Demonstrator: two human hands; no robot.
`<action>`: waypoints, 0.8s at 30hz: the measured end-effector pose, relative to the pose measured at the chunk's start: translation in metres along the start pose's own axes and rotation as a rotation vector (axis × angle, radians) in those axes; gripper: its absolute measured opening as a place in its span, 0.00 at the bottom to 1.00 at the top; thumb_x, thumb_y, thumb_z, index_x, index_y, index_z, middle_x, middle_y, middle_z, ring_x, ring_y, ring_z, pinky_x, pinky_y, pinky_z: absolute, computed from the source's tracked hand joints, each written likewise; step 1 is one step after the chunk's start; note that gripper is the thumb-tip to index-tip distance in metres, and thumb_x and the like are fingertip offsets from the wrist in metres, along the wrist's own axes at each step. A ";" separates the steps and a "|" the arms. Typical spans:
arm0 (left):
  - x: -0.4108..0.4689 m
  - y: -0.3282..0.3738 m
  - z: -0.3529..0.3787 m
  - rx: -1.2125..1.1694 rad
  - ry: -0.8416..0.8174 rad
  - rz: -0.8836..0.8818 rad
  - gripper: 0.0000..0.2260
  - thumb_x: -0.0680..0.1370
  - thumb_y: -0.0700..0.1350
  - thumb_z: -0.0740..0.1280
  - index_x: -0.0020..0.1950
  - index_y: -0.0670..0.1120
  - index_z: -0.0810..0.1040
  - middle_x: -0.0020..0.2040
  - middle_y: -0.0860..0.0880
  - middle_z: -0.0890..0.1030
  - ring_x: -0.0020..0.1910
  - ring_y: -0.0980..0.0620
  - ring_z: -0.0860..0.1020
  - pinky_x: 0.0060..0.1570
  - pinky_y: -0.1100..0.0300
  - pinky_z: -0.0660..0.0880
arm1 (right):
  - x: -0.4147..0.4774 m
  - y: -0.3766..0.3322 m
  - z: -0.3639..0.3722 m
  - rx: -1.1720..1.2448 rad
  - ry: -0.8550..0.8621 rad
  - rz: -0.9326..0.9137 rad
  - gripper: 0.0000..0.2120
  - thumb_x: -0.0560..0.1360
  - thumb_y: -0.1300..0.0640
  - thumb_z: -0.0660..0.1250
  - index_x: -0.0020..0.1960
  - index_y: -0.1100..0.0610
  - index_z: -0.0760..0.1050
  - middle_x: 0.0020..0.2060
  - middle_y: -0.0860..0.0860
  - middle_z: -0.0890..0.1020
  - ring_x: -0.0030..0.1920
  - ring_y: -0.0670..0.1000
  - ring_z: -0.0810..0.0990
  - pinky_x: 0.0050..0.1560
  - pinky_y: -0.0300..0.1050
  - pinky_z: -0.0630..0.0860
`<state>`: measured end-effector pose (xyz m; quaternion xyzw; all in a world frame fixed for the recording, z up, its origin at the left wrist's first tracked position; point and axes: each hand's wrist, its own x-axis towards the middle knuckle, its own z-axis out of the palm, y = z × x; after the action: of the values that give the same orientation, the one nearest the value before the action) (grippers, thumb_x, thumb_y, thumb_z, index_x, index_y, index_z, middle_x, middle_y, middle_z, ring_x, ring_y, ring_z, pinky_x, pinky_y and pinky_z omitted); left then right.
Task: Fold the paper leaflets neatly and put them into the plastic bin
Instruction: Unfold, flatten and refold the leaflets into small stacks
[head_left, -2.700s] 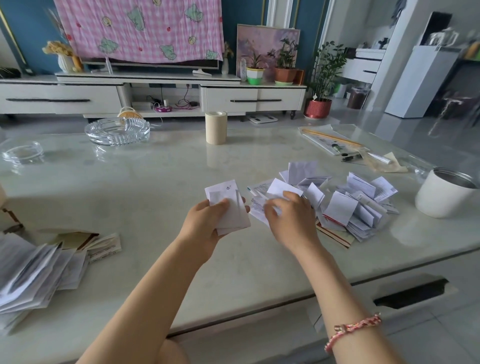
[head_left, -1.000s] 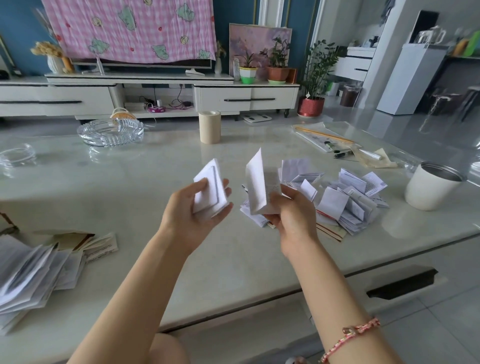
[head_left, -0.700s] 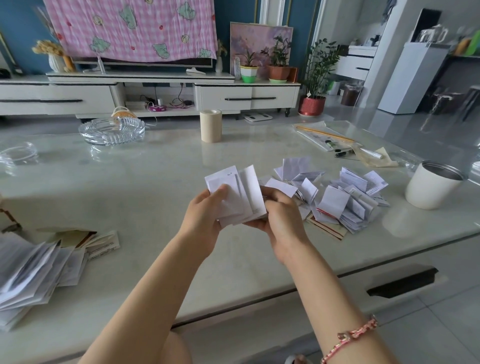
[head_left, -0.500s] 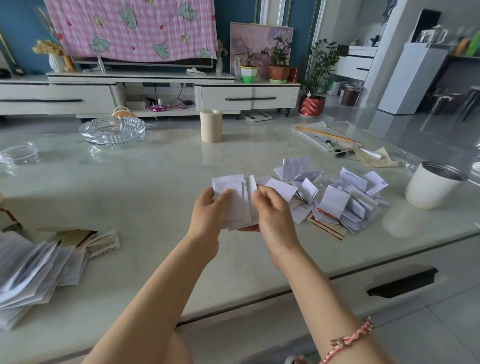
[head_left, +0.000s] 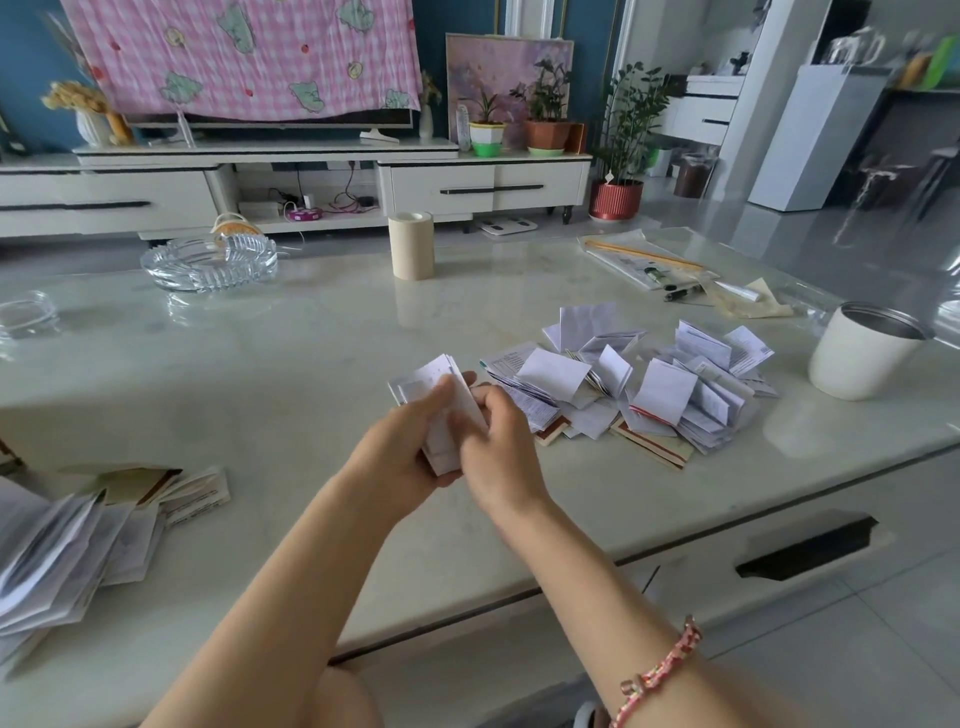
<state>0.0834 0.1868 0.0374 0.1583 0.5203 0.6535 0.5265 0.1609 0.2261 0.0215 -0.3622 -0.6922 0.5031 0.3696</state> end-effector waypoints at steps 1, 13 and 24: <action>0.000 -0.001 0.000 -0.014 0.001 0.018 0.09 0.81 0.49 0.58 0.48 0.51 0.77 0.33 0.53 0.82 0.30 0.55 0.79 0.34 0.60 0.64 | 0.003 0.001 0.001 0.004 -0.032 0.019 0.03 0.77 0.63 0.61 0.48 0.60 0.72 0.41 0.51 0.79 0.43 0.55 0.78 0.42 0.47 0.76; 0.012 -0.001 -0.002 -0.298 0.260 0.076 0.12 0.82 0.41 0.55 0.42 0.43 0.73 0.23 0.50 0.77 0.21 0.54 0.76 0.37 0.57 0.75 | 0.048 0.012 -0.053 -0.622 0.220 -0.197 0.18 0.73 0.63 0.65 0.62 0.58 0.72 0.57 0.55 0.79 0.58 0.57 0.74 0.57 0.47 0.67; 0.008 -0.004 0.003 -0.215 0.110 0.050 0.10 0.82 0.41 0.56 0.44 0.42 0.74 0.29 0.48 0.78 0.26 0.52 0.79 0.40 0.56 0.78 | 0.056 0.039 -0.065 -0.674 0.234 -0.228 0.16 0.72 0.68 0.61 0.28 0.56 0.65 0.31 0.54 0.67 0.37 0.57 0.68 0.35 0.47 0.57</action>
<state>0.0845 0.1944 0.0324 0.0779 0.4711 0.7261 0.4948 0.1971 0.3120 0.0069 -0.4392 -0.8079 0.1579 0.3598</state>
